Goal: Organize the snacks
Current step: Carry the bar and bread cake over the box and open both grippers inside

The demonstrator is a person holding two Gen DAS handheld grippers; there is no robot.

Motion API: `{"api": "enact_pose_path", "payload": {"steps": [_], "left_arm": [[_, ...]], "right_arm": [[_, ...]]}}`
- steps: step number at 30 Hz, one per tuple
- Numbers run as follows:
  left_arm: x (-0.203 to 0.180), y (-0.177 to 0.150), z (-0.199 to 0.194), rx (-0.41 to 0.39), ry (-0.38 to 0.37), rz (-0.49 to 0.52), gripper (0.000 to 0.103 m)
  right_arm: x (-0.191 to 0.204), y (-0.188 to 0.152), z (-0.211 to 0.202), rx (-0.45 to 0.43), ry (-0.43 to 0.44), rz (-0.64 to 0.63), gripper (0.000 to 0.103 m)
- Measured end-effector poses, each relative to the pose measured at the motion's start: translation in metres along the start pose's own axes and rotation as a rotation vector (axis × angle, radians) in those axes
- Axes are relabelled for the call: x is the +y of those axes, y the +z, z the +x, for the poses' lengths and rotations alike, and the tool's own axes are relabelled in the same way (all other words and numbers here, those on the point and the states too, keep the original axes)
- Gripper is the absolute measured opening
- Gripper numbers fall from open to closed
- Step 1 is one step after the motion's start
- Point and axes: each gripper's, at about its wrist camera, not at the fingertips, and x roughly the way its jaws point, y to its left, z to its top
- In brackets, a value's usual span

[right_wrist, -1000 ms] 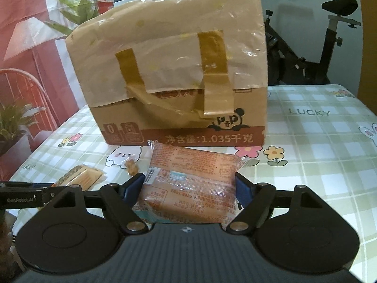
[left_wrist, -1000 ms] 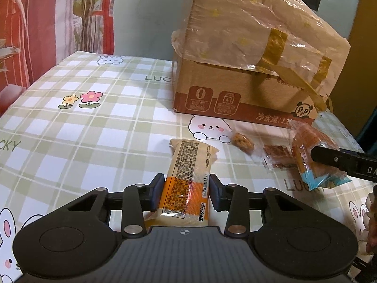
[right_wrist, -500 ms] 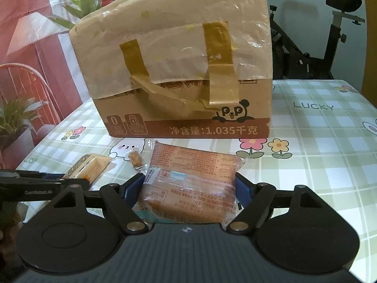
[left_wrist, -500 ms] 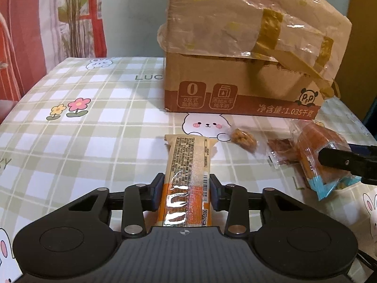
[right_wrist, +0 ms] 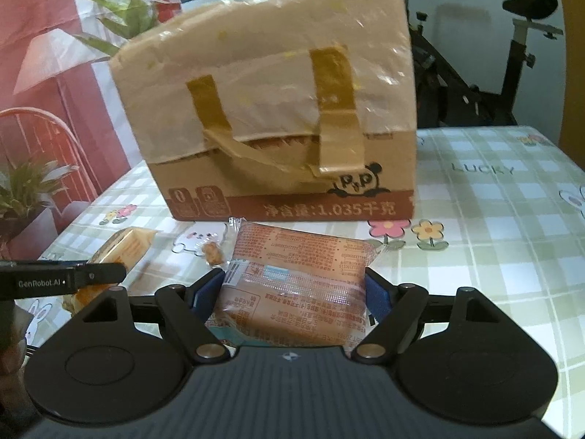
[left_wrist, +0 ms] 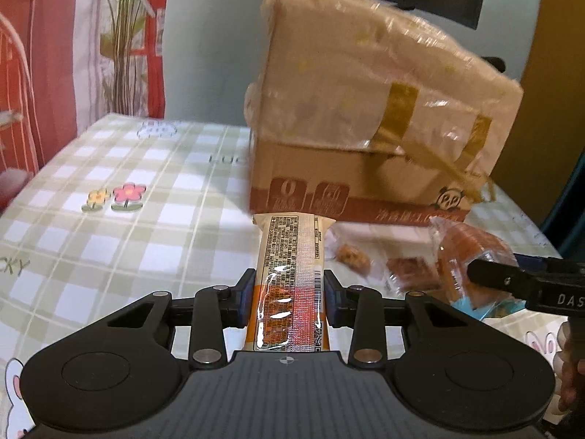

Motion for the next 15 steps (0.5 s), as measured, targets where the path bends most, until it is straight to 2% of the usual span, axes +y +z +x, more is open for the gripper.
{"api": "enact_pose_path", "payload": {"steps": [15], "left_arm": [[-0.016,0.027,-0.032,-0.120,-0.046,0.034,0.039]], "right_arm": [[0.009,0.013,-0.036,-0.103,0.043,-0.045,0.080]]}}
